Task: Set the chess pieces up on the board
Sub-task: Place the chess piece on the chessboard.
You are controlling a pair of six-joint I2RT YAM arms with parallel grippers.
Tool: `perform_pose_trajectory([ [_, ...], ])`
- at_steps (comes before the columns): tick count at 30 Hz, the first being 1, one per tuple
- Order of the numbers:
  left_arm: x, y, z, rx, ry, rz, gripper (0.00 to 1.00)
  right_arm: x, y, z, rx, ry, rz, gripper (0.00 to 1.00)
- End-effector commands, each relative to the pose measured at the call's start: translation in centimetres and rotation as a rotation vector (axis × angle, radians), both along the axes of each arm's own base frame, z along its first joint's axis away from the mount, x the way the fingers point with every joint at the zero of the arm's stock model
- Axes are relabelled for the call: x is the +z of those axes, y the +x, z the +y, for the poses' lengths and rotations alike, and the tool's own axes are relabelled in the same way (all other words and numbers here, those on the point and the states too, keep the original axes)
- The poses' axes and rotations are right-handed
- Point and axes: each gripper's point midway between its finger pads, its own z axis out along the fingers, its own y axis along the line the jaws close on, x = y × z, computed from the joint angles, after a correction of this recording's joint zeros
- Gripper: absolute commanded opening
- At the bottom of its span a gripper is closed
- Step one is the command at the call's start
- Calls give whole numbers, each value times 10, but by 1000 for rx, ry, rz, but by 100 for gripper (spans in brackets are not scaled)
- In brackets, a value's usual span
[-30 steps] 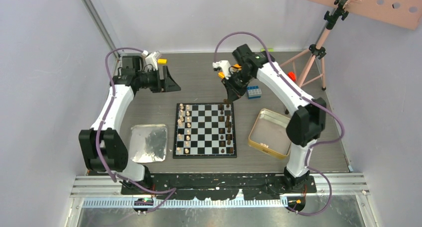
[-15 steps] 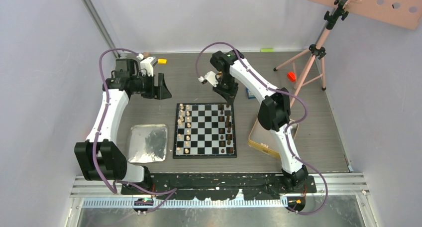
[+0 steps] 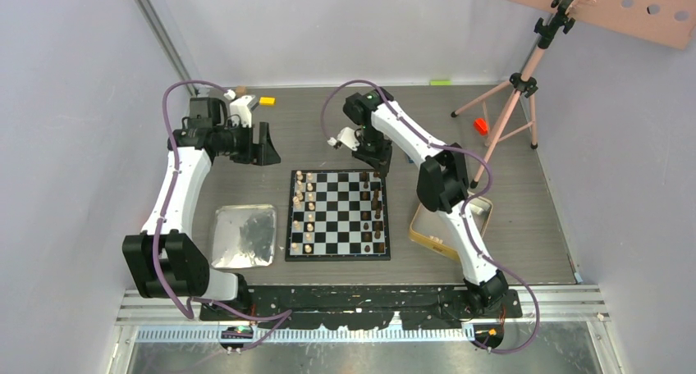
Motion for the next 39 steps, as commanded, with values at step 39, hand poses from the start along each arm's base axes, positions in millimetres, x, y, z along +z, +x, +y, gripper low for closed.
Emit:
perform_pose_trajectory([
  [39,18,-2,3,-14,-19,-56,75,13,-47,-10,194,-151,140,1],
])
